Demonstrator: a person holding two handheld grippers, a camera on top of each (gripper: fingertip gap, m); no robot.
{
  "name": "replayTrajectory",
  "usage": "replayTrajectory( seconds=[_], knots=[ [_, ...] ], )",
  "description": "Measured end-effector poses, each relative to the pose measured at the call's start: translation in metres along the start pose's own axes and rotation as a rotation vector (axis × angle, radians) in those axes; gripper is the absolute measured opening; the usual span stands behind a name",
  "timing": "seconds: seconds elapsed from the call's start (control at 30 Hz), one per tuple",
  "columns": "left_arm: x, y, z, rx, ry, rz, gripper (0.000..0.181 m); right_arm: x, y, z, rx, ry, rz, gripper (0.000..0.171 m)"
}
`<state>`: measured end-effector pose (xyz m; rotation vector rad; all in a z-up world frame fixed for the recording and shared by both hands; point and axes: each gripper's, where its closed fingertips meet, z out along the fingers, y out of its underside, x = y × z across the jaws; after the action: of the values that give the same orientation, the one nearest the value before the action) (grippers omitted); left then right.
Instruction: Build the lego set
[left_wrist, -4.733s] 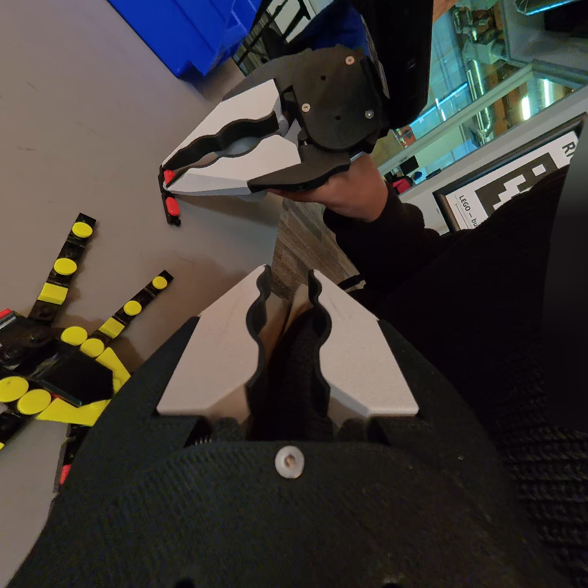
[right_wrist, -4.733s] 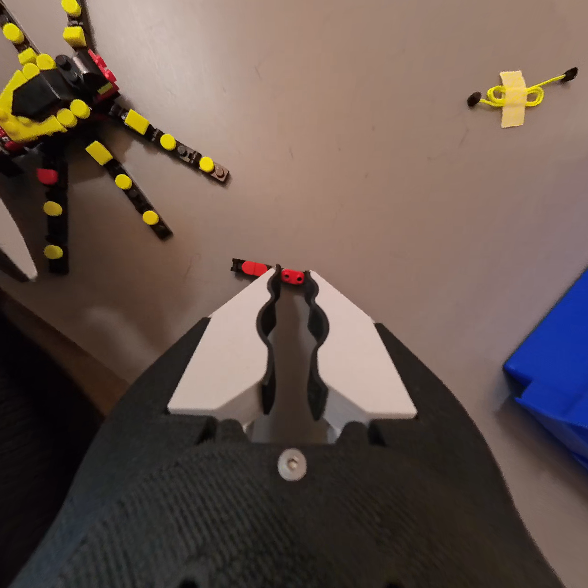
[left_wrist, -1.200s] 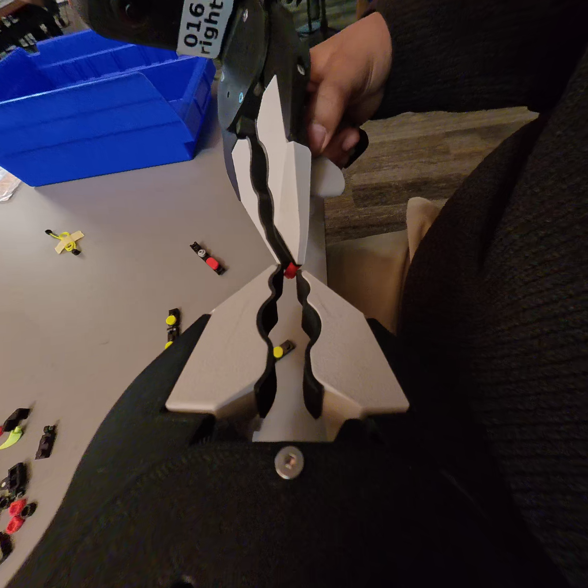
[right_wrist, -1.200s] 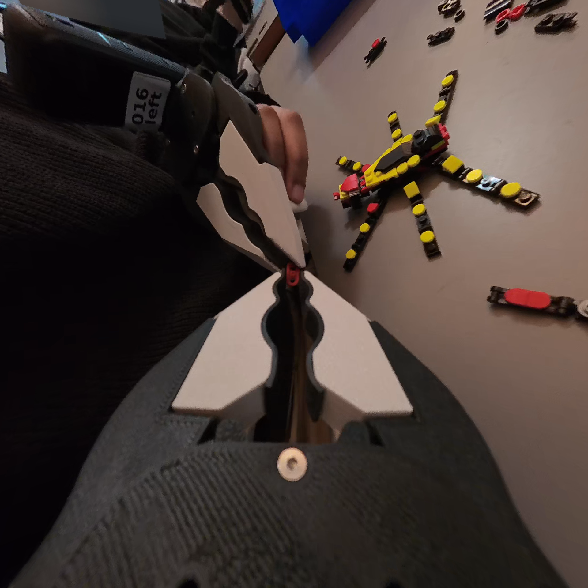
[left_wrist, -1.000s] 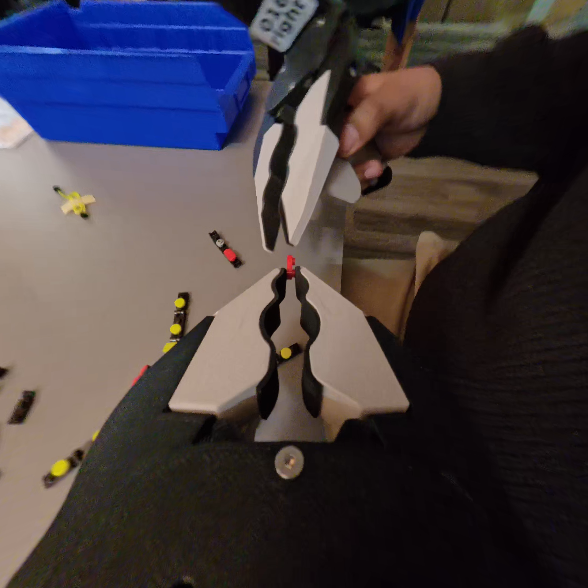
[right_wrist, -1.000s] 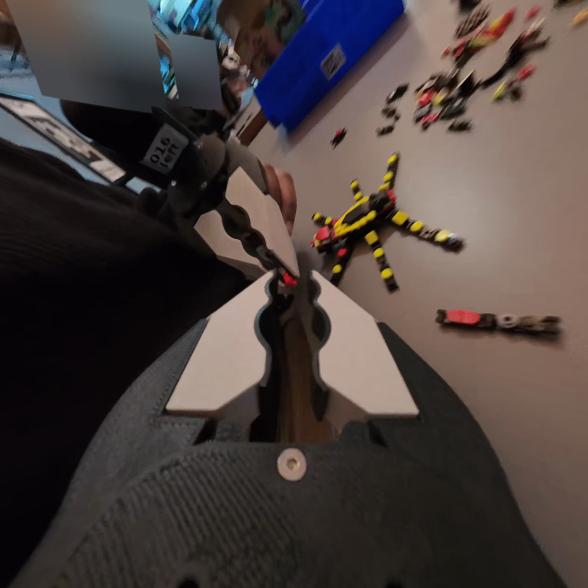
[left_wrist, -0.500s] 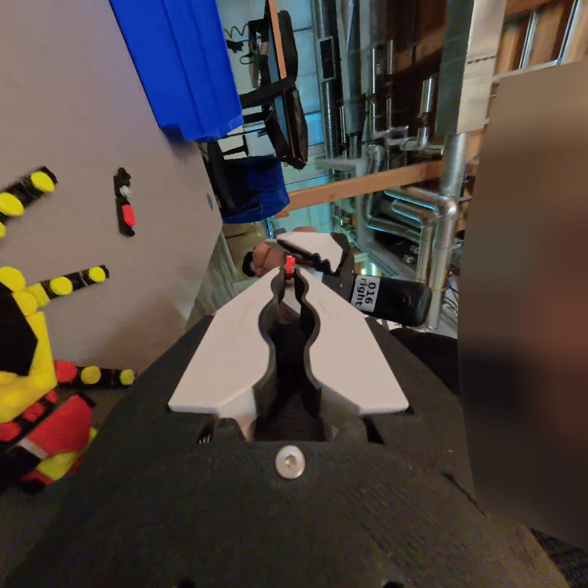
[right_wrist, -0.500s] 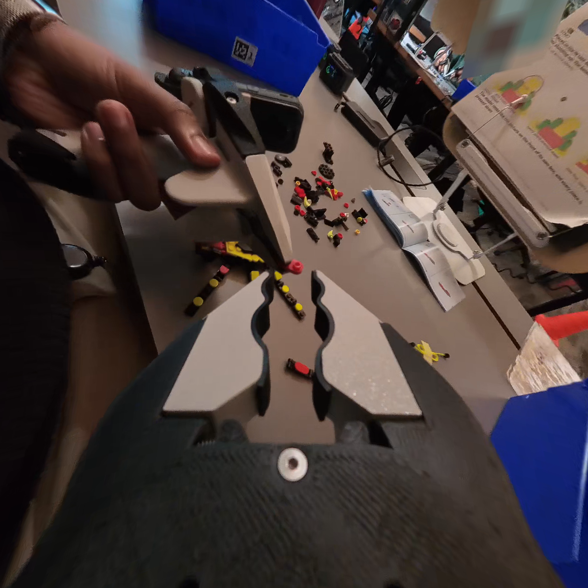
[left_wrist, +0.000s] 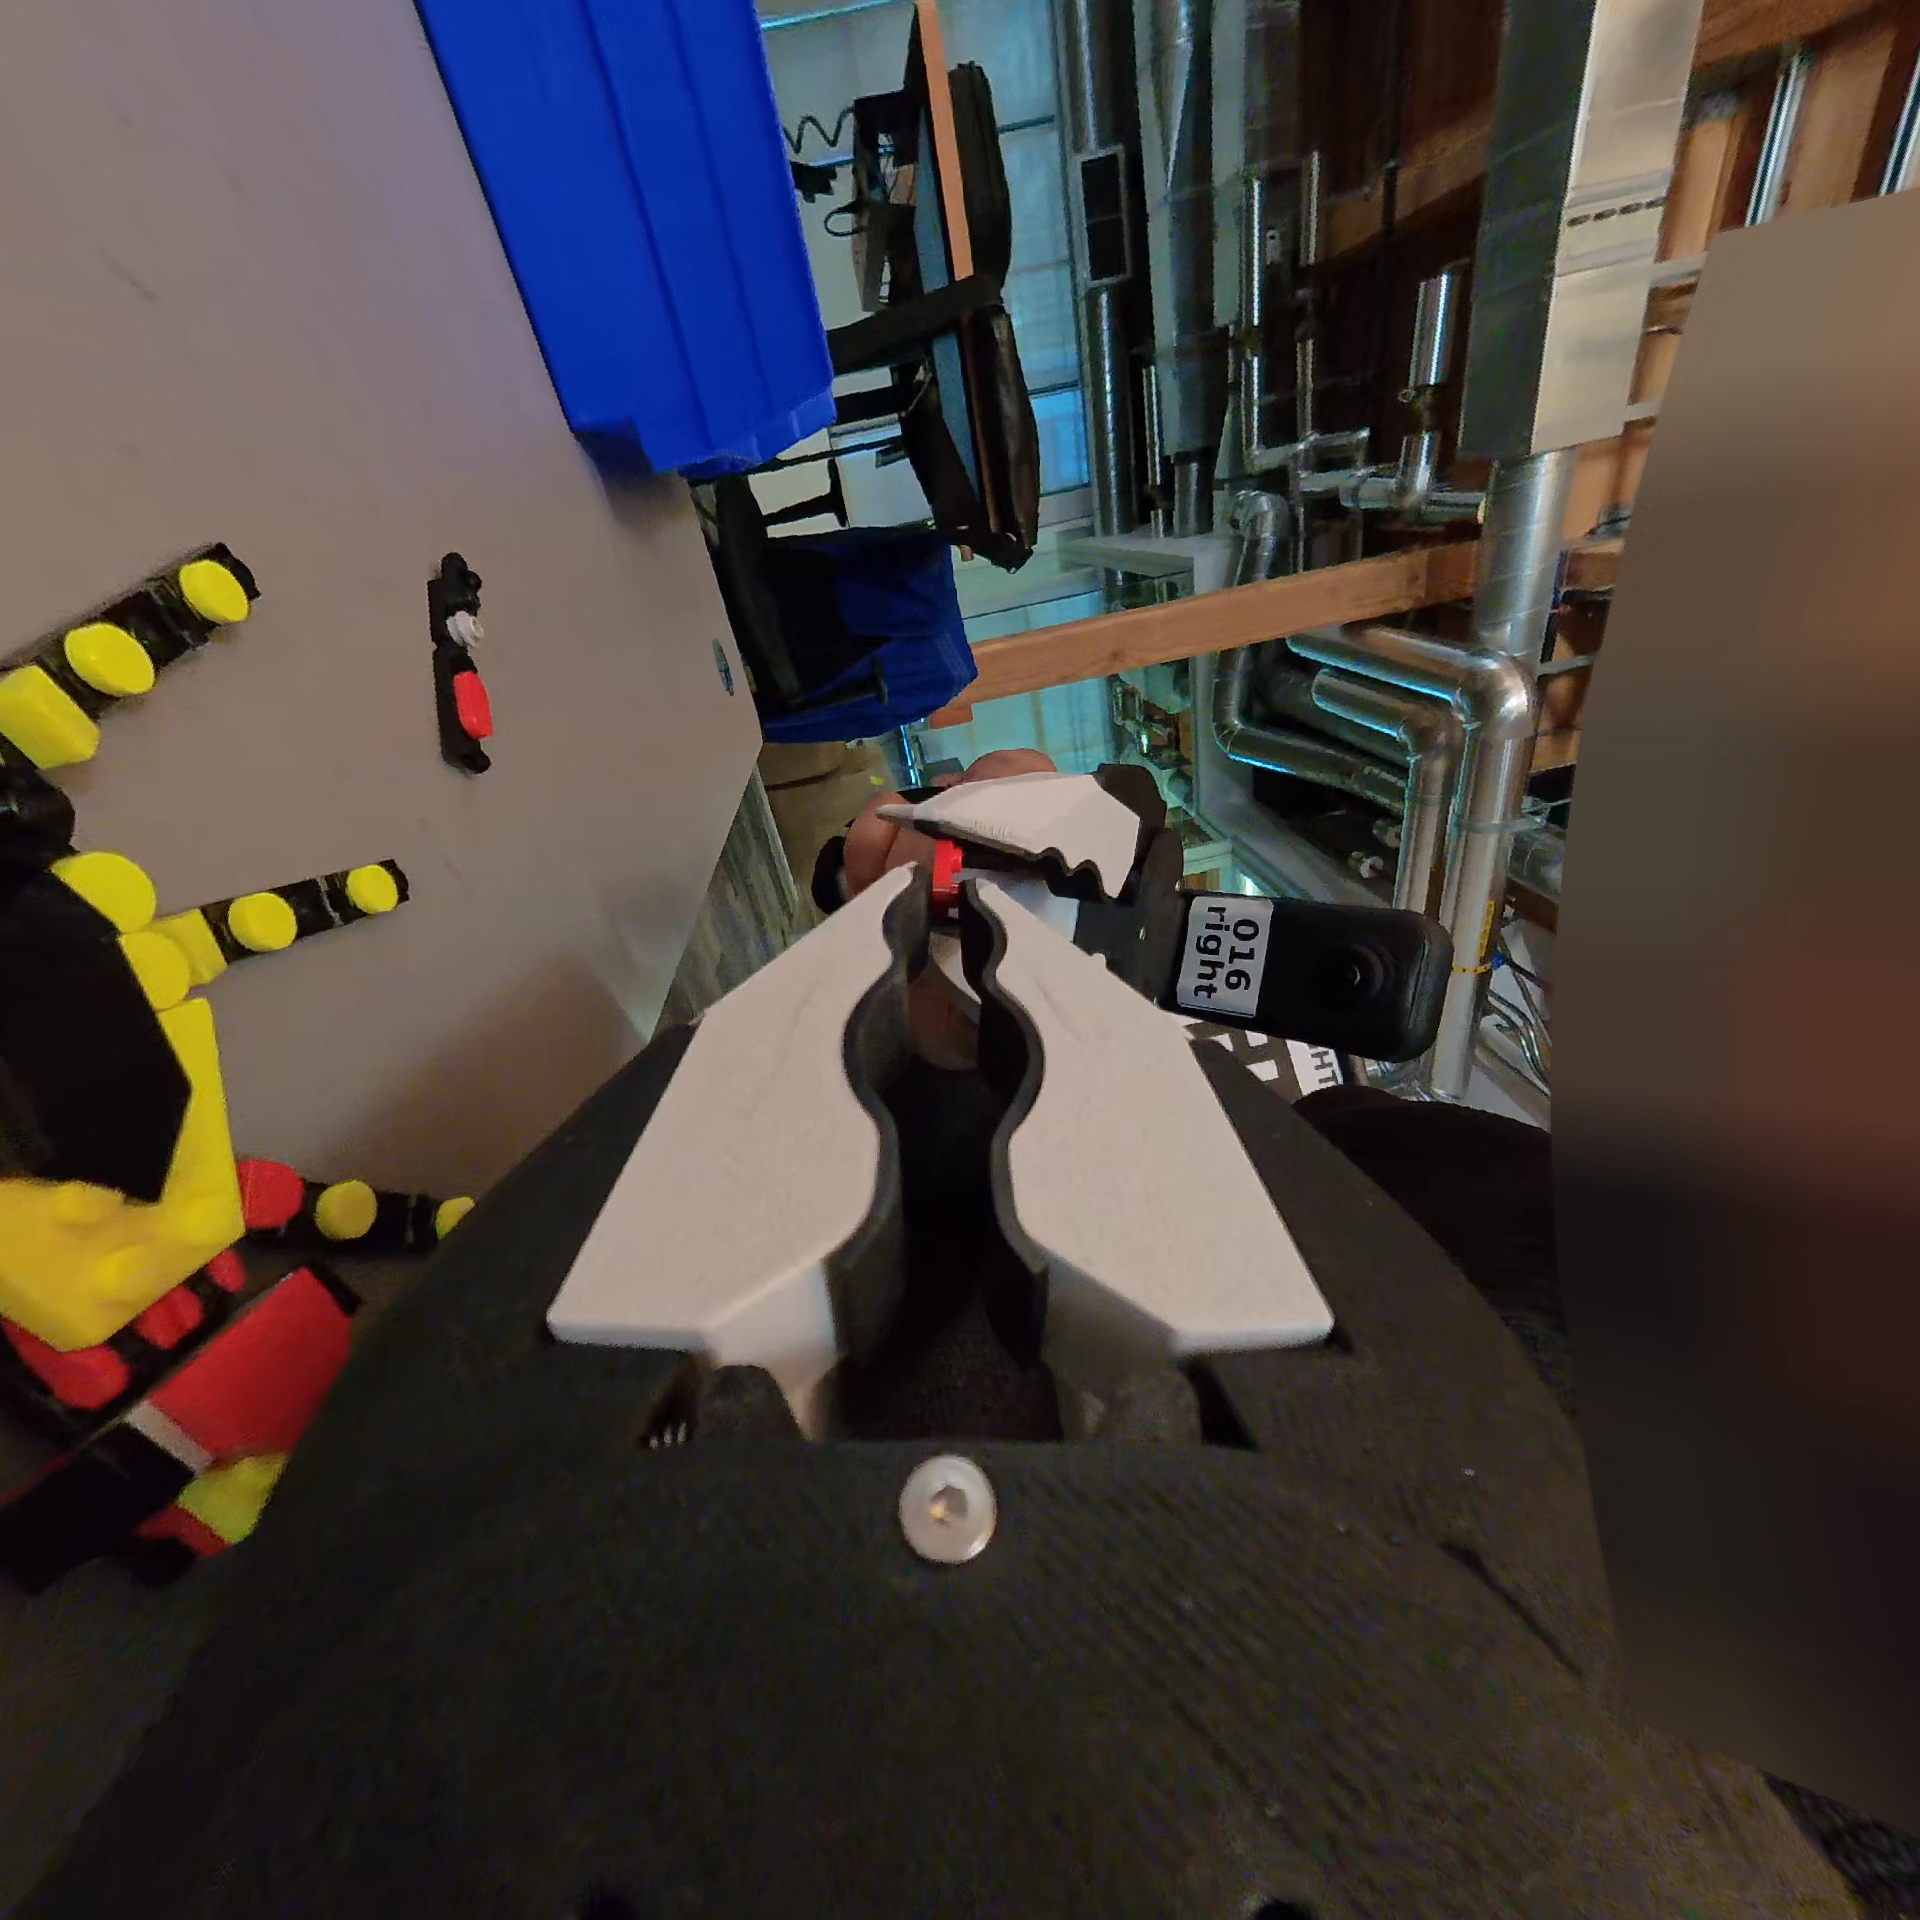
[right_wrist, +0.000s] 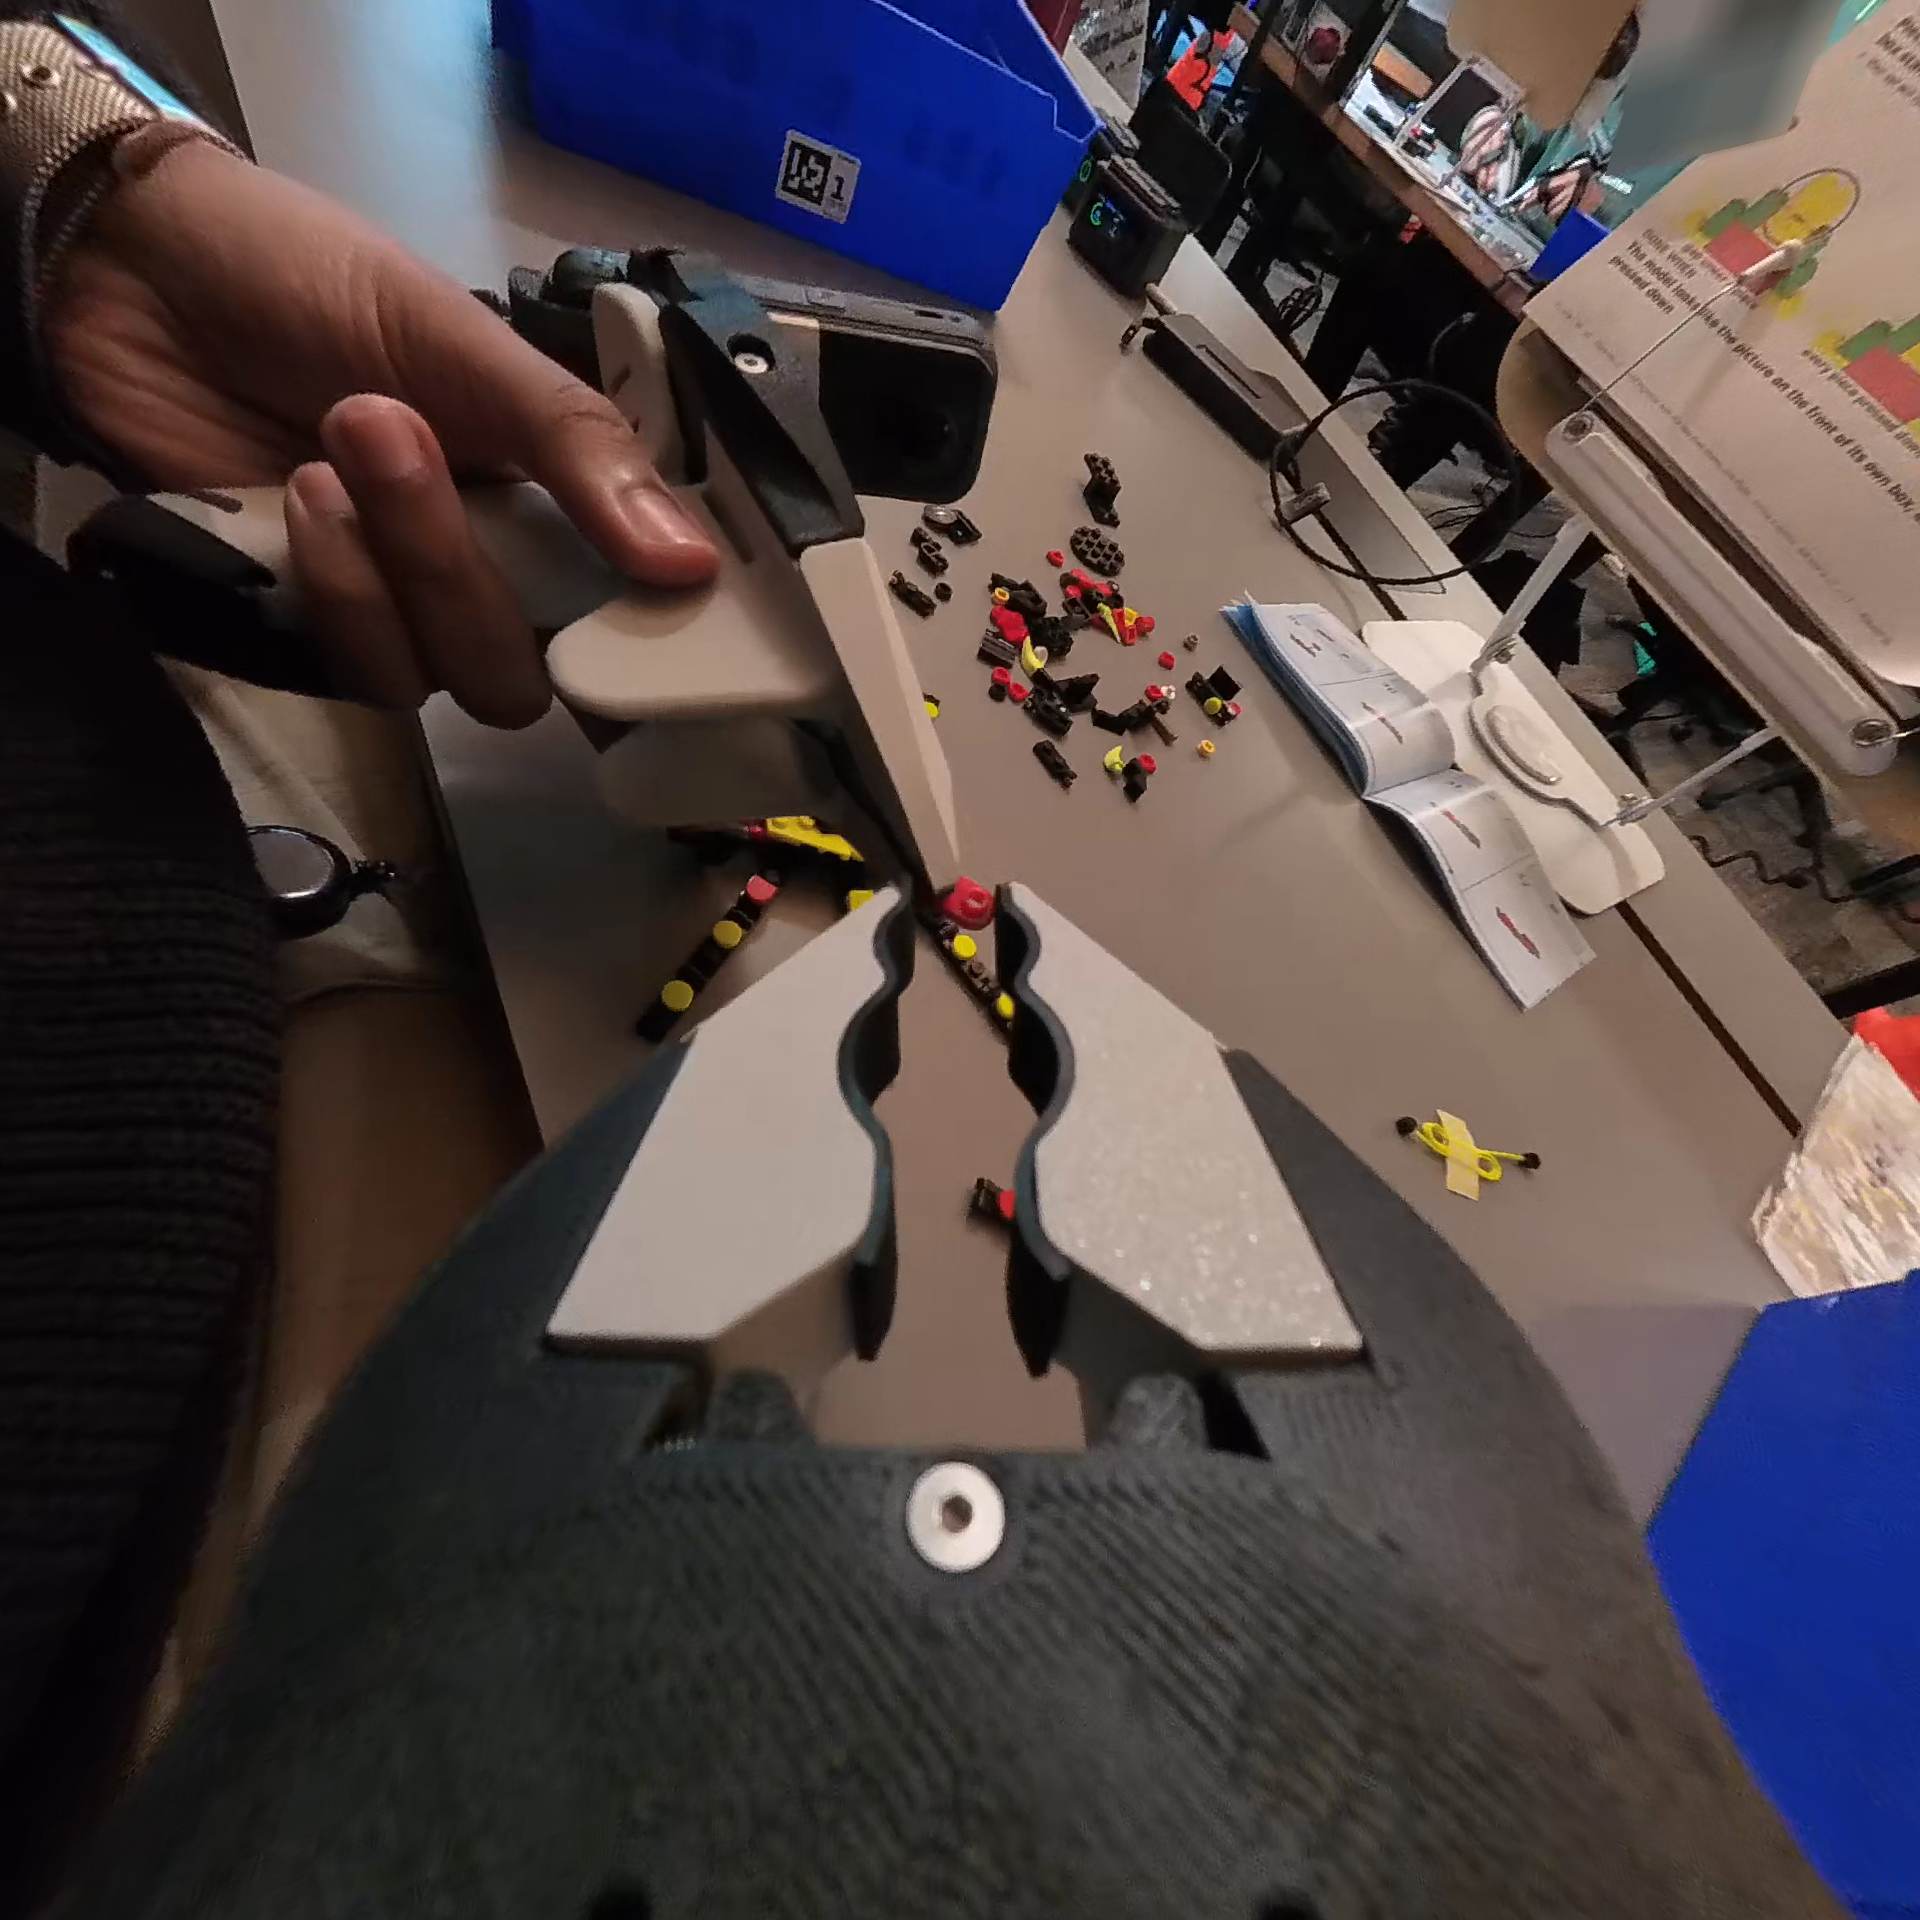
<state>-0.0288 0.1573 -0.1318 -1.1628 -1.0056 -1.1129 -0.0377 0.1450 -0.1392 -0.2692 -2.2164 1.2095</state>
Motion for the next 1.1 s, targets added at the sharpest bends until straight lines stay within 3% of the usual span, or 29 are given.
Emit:
replayTrajectory(
  seconds=[0.17,0.33,0.5,0.73,0.9,1.1],
  knots=[
    [-0.003,-0.006,-0.005,0.015,-0.023,0.035,0.013,0.014,0.017,-0.007,-0.055,0.025,0.013,0.013],
    [-0.002,-0.013,-0.010,0.019,-0.047,0.114,0.013,0.019,0.088,-0.011,-0.287,-0.110,0.268,0.013],
    [0.000,-0.010,-0.009,0.000,-0.034,0.146,0.010,0.017,0.123,-0.010,-0.409,-0.129,0.226,0.013],
    [-0.003,-0.011,-0.012,-0.031,-0.130,0.315,0.007,0.024,0.128,-0.008,-0.388,-0.108,0.280,0.016],
    [-0.005,-0.013,-0.013,-0.026,-0.140,0.309,0.007,0.031,0.131,-0.010,-0.416,-0.061,0.272,0.023],
    [-0.008,-0.013,-0.013,-0.026,-0.142,0.304,0.006,0.036,0.126,-0.020,-0.429,0.030,0.477,0.023]
  ],
)
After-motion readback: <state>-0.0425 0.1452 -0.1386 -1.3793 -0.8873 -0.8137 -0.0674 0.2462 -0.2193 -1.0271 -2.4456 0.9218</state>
